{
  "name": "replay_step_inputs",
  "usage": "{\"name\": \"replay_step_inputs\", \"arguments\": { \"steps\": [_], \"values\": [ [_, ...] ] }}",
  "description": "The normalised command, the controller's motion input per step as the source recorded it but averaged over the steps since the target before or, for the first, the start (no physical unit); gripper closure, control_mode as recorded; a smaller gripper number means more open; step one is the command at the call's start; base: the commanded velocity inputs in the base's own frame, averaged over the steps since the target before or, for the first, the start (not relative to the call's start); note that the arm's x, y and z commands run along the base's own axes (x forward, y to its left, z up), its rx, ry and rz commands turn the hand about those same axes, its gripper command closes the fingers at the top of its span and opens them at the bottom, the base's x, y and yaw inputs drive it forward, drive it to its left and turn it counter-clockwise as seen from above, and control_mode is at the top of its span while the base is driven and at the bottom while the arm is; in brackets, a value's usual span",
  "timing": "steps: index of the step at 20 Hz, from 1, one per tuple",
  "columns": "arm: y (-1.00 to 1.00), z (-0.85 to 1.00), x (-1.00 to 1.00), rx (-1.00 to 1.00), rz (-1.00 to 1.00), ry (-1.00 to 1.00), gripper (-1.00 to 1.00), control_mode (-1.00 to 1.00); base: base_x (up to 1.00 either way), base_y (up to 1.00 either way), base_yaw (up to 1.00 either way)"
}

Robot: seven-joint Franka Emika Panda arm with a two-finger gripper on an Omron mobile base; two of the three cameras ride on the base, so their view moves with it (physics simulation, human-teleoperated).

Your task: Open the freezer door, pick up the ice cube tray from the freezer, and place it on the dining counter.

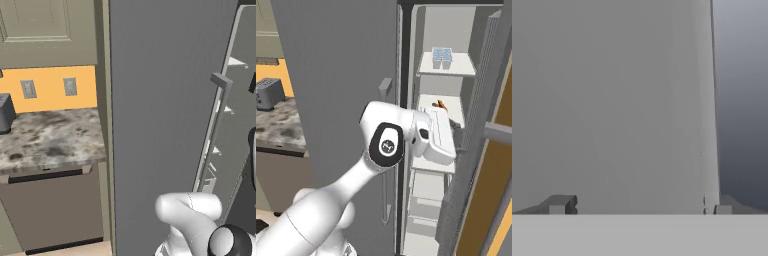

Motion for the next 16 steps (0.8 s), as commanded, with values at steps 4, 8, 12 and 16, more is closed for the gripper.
{"name": "replay_step_inputs", "arguments": {
  "steps": [4,8,12,16],
  "values": [
    [-0.47,-0.01,0.04,0.0,0.0,0.0,-1.0,-1.0,0.0,0.0,0.0],
    [-0.44,-0.01,0.0,0.0,0.0,0.0,-1.0,-1.0,0.0,0.0,0.0],
    [-0.33,-0.03,0.01,0.0,0.0,0.0,-1.0,-1.0,0.0,0.0,0.0],
    [-0.27,-0.05,0.05,0.0,0.0,0.0,-1.0,-1.0,0.0,0.0,0.0]
  ]
}}
